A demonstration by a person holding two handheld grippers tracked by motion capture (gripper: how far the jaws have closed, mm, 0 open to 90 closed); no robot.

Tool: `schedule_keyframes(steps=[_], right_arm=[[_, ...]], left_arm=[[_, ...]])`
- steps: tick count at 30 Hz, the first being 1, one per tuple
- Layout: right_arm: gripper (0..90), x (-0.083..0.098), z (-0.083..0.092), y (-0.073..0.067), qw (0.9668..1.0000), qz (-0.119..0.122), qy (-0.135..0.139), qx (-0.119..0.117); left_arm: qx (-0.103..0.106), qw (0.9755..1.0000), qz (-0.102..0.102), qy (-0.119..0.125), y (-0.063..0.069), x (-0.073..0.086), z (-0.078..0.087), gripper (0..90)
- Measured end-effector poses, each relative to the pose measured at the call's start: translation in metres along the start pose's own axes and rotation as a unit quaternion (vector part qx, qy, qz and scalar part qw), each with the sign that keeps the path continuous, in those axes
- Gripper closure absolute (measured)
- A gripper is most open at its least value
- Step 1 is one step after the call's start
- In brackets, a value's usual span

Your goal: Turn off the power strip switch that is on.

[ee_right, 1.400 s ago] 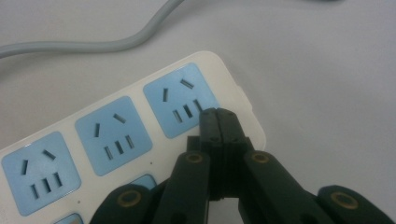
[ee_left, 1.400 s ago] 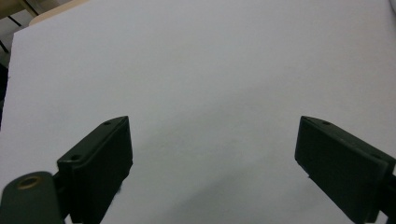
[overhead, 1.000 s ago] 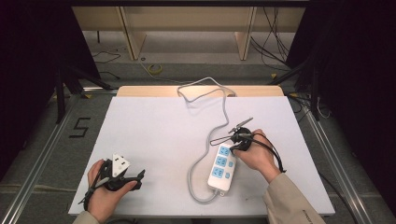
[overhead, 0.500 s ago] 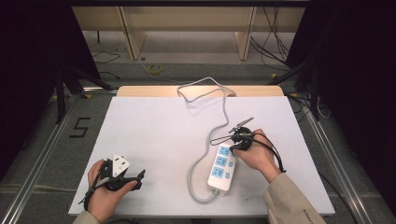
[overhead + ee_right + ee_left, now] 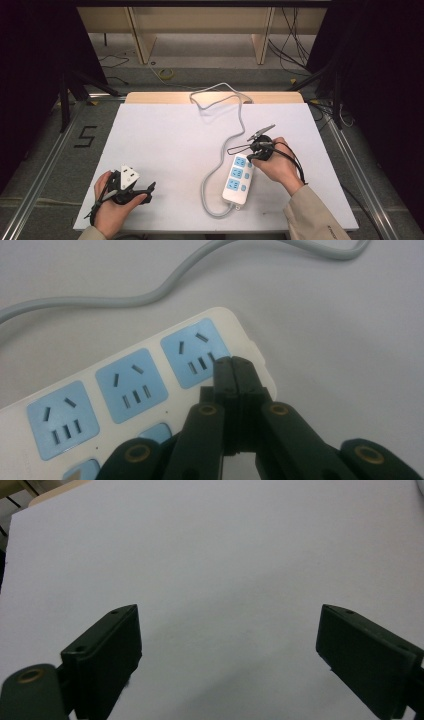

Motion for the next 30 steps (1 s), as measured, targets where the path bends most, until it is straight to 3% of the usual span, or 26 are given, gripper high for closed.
schedule_keyframes(steps=[30], right_arm=[[90.0, 0.016, 0.015, 0.015, 0.9999, -0.013, 0.009, 0.002]], left_arm=[[0.004, 1.0000, -0.002, -0.003, 0.003, 0.001, -0.001, 10.5]])
Point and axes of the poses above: each handheld gripper's, and its own axes: z roughly backward along the jaws, x roughly out of its underside, y roughly to its right, the point moved 10 cm from there along -z, roughly forward along the jaws, and after that the axes turned 14 degrees about -z, right-handed, at the moved point
